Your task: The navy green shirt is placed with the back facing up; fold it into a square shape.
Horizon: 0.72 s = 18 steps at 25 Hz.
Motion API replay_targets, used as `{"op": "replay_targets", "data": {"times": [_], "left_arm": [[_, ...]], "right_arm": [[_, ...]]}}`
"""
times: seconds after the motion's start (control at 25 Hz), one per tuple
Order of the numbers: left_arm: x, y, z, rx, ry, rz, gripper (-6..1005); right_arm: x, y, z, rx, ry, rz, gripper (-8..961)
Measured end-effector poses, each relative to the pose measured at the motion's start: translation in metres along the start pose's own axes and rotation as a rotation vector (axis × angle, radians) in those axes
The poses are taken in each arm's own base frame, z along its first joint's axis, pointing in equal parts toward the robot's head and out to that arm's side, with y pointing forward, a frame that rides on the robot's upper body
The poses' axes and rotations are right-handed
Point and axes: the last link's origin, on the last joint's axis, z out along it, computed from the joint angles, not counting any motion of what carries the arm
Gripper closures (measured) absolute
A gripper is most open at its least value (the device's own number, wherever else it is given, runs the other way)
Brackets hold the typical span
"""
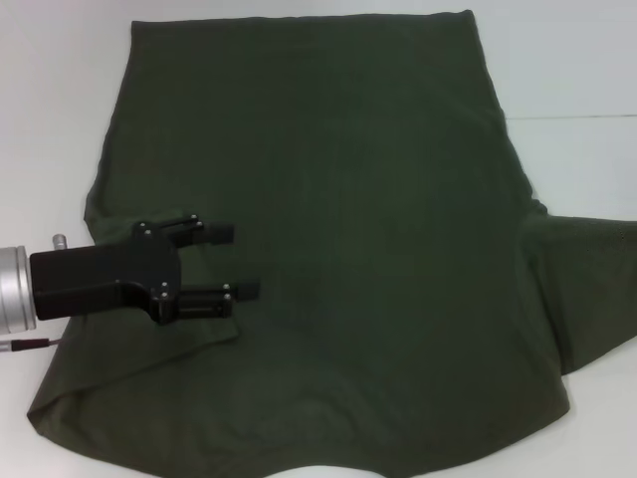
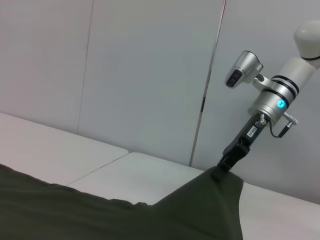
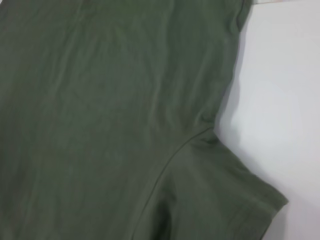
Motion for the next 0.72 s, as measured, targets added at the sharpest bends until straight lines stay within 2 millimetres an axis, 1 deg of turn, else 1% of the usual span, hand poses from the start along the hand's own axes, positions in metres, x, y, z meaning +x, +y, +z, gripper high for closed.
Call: {"op": "replay_targets", "data": {"times": [0.48, 0.72], "left_arm": [[0.004, -0.003, -0.002, 0.008, -0.004, -0.007, 138], [0.006, -0.003, -0.002, 0.009, -0.006, -0.011, 138]], "right_arm": [[-0.011, 0.003, -0.009, 0.027, -0.014, -0.102, 922], [-0.022, 0.015, -0.009, 0.001, -0.013, -0.166, 920]]}}
